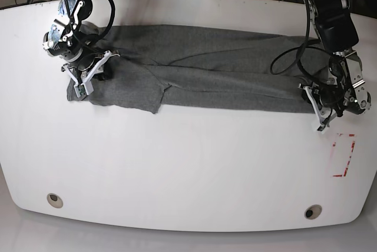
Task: Fold the T-shirt properly
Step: 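Drag the strip with both grippers away from the robot, flattening it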
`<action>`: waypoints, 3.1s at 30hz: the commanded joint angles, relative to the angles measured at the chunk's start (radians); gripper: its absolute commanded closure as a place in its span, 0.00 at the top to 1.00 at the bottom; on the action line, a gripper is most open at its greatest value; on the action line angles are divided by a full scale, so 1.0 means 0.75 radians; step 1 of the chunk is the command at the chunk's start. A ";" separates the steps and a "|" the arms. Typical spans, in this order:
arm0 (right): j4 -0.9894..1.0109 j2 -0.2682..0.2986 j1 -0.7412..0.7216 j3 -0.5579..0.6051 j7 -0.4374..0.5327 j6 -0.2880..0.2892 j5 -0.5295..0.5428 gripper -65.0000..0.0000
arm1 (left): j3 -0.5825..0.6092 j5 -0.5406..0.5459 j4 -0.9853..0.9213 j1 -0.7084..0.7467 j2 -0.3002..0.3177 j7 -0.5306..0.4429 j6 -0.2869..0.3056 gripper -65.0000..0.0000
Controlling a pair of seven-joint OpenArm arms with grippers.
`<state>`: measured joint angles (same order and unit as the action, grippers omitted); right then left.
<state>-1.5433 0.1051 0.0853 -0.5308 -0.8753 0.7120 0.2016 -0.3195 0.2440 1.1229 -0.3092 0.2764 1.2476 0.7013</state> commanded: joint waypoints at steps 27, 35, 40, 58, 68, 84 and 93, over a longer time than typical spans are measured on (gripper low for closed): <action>-0.114 0.039 -0.307 0.058 -0.250 -0.019 -0.082 0.83 | 0.001 0.416 -0.019 -0.131 0.042 0.189 -0.004 0.54; 0.042 0.018 -0.364 0.116 -0.248 -0.019 -0.073 0.74 | 0.001 0.566 -0.019 -0.125 0.076 0.187 -0.004 0.54; 0.037 -0.027 -0.375 0.177 -0.248 -0.019 -0.073 0.73 | -0.001 0.582 -0.019 -0.121 0.089 0.185 -0.004 0.54; 0.416 -0.164 -0.518 0.263 -0.004 -0.019 -0.082 0.73 | -0.001 0.578 0.112 -0.039 0.117 0.183 -0.004 0.54; 0.457 -0.133 -0.520 0.267 0.067 -0.019 -0.082 0.63 | -0.001 0.578 0.284 0.068 0.113 0.185 -0.004 0.54; 0.453 -0.127 -0.481 0.289 0.069 -0.019 -0.082 0.27 | -0.001 0.576 0.280 0.090 0.115 0.183 -0.004 0.54; 0.449 -0.125 -0.479 0.298 0.069 -0.019 -0.082 0.00 | -0.001 0.576 0.280 0.090 0.115 0.183 -0.004 0.54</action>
<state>-1.1931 0.0082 -0.2543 -0.3080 -0.8139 0.6987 0.1535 -0.3168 0.6598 1.3155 -0.2214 0.3450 1.3956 0.6968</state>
